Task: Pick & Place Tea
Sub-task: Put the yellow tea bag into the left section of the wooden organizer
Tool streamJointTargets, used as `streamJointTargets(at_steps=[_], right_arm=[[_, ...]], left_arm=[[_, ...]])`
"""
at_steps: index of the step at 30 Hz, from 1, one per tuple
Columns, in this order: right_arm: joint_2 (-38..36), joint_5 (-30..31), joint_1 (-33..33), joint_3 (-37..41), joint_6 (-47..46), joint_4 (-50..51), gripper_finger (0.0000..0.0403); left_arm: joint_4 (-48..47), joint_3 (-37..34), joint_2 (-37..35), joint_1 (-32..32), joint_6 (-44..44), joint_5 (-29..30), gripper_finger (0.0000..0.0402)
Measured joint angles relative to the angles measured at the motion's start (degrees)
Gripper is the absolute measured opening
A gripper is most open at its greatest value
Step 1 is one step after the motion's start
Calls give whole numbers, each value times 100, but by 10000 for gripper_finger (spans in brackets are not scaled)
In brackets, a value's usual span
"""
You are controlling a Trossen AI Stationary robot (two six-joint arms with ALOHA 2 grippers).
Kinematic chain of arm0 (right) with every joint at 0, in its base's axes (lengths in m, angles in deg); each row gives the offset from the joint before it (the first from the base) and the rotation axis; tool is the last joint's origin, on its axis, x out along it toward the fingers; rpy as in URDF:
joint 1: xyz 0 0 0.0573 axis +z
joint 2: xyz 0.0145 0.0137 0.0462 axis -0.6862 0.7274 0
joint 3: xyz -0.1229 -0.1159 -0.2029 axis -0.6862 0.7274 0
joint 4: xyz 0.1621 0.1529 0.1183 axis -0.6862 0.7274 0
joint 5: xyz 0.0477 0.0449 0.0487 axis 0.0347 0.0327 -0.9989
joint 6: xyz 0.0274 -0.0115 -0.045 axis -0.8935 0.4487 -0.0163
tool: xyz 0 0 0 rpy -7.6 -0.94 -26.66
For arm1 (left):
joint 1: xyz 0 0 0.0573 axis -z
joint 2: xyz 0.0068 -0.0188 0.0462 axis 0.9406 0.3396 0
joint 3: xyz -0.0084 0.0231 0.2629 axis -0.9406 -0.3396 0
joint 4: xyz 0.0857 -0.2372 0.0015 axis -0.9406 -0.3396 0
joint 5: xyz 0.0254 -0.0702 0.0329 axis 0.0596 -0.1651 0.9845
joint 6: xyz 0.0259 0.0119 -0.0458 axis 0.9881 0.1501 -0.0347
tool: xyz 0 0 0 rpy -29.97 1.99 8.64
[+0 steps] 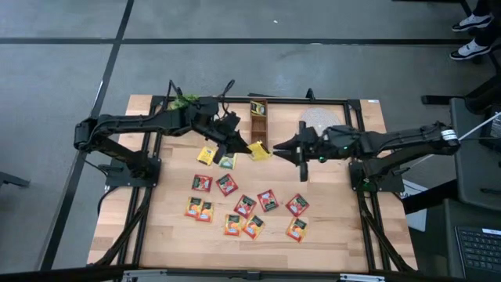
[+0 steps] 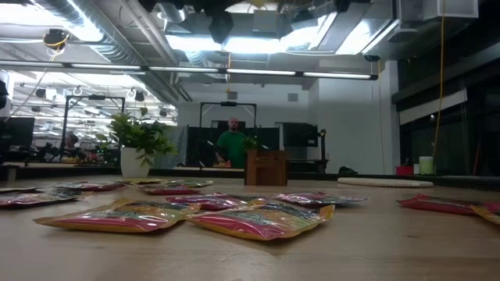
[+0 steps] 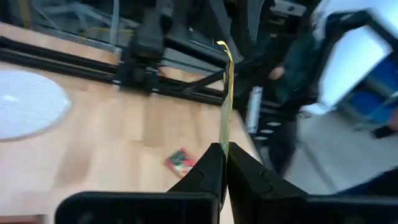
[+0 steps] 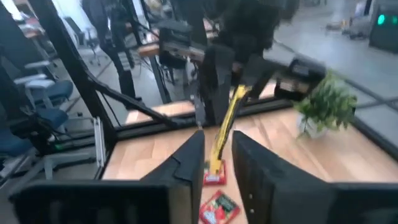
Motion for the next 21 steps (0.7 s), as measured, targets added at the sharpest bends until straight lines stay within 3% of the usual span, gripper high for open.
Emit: streamJointTargets(at_steps=[10, 17, 21], right_arm=[[-382, 5, -58, -2, 706, 12, 172], [-373, 3, -217, -2, 857, 24, 196], [-373, 1, -269, -2, 1322, -113, 196]], left_arm=[[1242, 0, -15, -625, -1862, -2102, 5], [1699, 0, -15, -850, -3553, -3544, 6], [1609, 0, -25, -848, -4185, -3605, 6]])
